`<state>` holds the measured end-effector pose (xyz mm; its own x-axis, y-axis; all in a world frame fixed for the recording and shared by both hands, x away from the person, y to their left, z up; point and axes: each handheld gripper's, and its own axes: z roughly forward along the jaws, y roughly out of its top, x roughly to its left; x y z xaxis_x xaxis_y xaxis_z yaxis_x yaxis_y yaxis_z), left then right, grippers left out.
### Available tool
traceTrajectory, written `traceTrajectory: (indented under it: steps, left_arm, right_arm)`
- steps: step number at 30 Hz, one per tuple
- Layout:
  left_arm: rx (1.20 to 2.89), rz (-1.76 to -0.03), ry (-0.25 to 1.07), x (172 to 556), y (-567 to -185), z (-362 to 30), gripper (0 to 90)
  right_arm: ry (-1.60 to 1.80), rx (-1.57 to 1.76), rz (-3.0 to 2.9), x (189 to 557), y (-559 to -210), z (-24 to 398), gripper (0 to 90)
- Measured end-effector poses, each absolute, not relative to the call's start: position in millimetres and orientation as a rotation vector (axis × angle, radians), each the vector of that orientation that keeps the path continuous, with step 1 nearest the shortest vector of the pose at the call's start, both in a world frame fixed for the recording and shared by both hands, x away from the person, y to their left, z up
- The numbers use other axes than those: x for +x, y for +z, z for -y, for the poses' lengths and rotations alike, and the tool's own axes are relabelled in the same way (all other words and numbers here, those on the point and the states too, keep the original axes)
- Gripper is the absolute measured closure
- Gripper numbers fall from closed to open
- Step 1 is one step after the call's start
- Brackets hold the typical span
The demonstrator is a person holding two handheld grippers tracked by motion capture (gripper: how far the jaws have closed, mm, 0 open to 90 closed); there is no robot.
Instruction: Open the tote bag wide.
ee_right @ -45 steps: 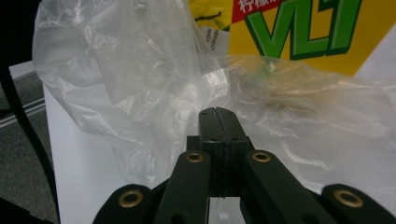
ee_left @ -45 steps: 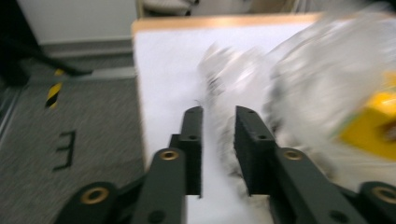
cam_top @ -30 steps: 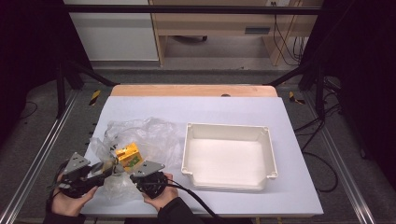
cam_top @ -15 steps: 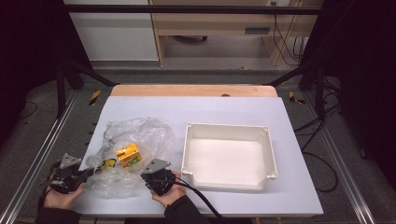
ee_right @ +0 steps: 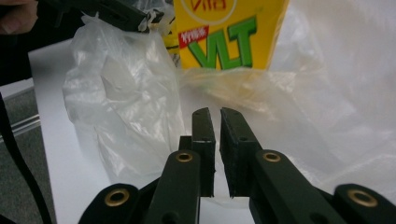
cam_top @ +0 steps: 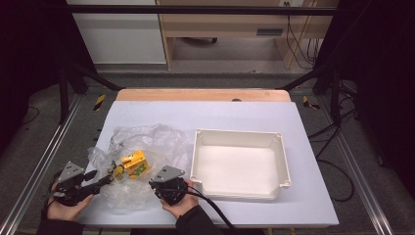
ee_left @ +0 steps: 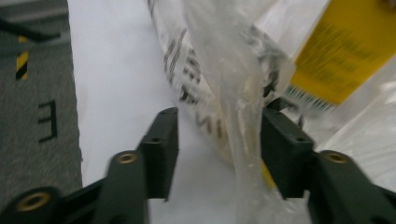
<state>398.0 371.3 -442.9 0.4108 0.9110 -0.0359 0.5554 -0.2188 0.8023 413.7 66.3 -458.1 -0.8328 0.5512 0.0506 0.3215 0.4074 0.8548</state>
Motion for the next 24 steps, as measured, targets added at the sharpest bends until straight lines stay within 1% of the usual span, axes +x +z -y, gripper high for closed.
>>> traceTrajectory:
  steps: [3,6,10,13,20,21,24]
  left_arm:
    - [1.854,-1.207,0.608,392,-430,-370,34.9]
    - [1.815,-1.155,0.631,386,-414,-367,32.1]
    - [1.795,-1.087,0.673,380,-396,-362,30.8]
    - [1.793,-1.038,0.695,379,-383,-355,31.1]
    - [1.8,-0.957,0.706,385,-363,-336,31.7]
    - [1.804,-0.944,0.706,387,-360,-333,32.1]
    - [1.829,-0.909,0.71,391,-356,-323,32.7]
  right_arm:
    - [1.423,0.759,-2.389,412,-447,-58,83.2]
    - [1.446,0.764,-2.365,412,-439,-50,83.1]
    - [1.461,0.756,-2.344,413,-430,-45,81.7]
    - [1.461,0.755,-2.332,414,-423,-40,78.7]
    - [1.447,0.779,-2.275,419,-407,-16,66.7]
    - [1.436,0.789,-2.266,420,-403,-8,62.8]
    - [1.423,0.801,-2.246,421,-399,3,60.4]
